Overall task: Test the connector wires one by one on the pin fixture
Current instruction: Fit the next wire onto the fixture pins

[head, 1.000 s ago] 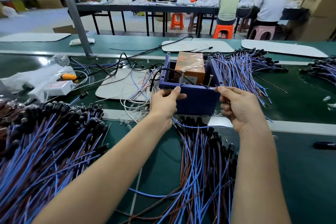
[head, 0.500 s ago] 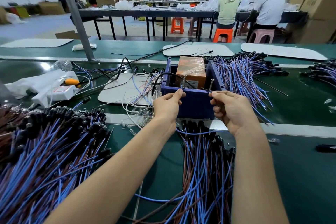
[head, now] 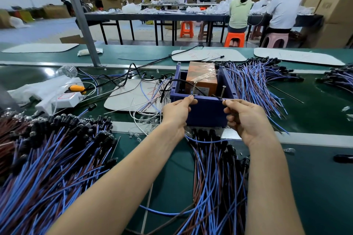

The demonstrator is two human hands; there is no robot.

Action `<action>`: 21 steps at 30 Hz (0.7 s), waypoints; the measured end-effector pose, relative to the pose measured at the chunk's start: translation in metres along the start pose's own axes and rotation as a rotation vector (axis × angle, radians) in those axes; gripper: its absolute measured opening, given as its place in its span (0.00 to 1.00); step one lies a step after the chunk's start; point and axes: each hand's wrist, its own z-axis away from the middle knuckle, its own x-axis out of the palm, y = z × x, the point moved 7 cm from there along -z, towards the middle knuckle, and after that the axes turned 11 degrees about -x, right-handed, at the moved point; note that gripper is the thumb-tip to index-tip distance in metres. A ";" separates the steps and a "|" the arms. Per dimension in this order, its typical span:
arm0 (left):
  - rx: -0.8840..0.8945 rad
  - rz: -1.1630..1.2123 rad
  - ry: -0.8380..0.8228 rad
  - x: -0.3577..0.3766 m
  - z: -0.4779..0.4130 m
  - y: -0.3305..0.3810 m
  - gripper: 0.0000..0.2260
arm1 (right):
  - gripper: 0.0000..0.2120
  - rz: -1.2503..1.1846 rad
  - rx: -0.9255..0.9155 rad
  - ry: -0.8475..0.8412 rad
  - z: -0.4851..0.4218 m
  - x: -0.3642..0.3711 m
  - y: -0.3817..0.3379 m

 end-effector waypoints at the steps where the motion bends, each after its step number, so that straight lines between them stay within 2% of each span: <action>1: 0.000 -0.004 -0.002 0.000 0.000 0.000 0.11 | 0.06 0.001 -0.004 0.012 0.000 -0.001 0.000; 21: 0.056 -0.035 -0.017 0.001 -0.002 0.005 0.11 | 0.08 0.025 -0.052 0.142 -0.003 0.003 0.004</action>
